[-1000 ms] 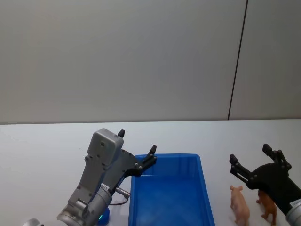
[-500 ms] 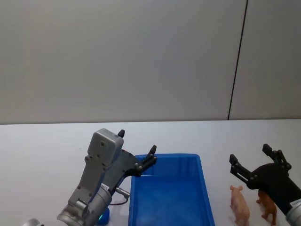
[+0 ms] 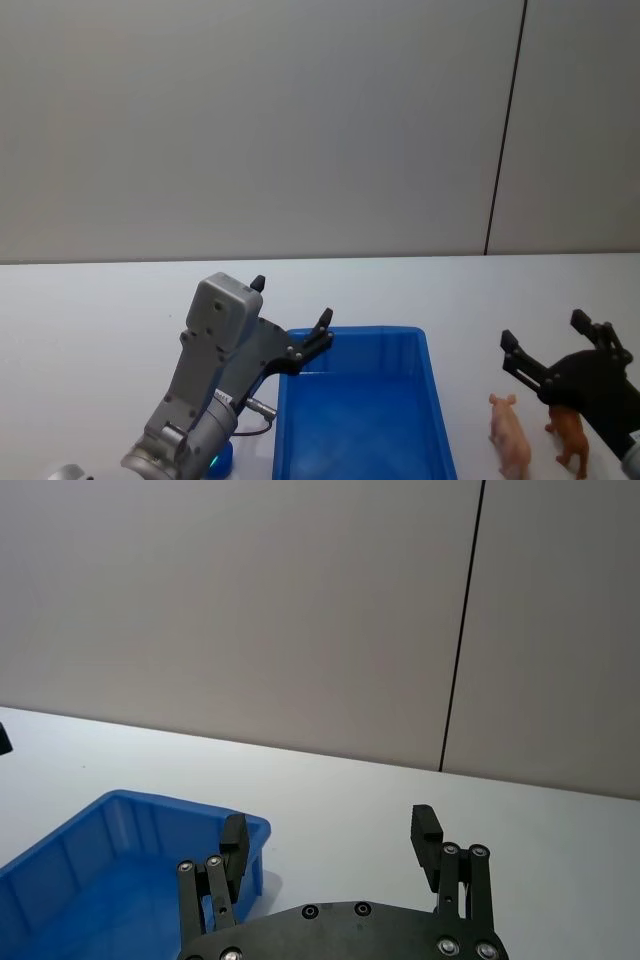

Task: Pick up the two dolls from the table and place them into the box.

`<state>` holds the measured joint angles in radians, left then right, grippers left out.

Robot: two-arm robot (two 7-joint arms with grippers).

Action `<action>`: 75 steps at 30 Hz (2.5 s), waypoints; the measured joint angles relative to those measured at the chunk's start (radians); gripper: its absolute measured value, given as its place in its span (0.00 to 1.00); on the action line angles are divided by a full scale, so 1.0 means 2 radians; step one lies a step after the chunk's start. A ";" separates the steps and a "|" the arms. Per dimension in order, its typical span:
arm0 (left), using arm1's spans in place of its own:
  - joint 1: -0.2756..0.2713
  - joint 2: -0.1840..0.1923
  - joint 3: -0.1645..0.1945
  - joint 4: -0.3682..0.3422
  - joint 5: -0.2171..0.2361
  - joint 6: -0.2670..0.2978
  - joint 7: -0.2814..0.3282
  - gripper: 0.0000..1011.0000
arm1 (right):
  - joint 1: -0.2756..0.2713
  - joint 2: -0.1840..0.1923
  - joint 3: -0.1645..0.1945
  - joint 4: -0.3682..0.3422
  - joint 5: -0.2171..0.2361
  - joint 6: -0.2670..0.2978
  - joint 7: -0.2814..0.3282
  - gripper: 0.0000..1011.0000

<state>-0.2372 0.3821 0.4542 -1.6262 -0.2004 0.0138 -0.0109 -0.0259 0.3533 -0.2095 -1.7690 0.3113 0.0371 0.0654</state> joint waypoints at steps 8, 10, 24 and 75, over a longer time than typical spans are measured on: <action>0.000 0.000 0.000 0.000 0.000 0.000 0.000 0.99 | -0.009 0.010 0.010 -0.005 0.017 0.017 -0.013 0.99; 0.000 0.000 0.000 0.000 0.000 0.000 0.000 0.99 | -0.012 0.012 0.012 -0.006 0.020 0.024 -0.018 0.99; 0.000 0.000 0.000 0.000 0.000 0.000 0.000 0.99 | -0.024 0.019 0.023 -0.003 0.032 0.074 -0.056 0.99; 0.000 0.000 0.000 0.000 0.000 0.000 0.000 0.99 | -0.023 -0.023 0.002 0.083 -0.028 0.078 -0.076 0.28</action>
<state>-0.2372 0.3821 0.4542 -1.6262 -0.2004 0.0138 -0.0109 -0.0721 0.3080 -0.2064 -1.6030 0.2549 0.1939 -0.0861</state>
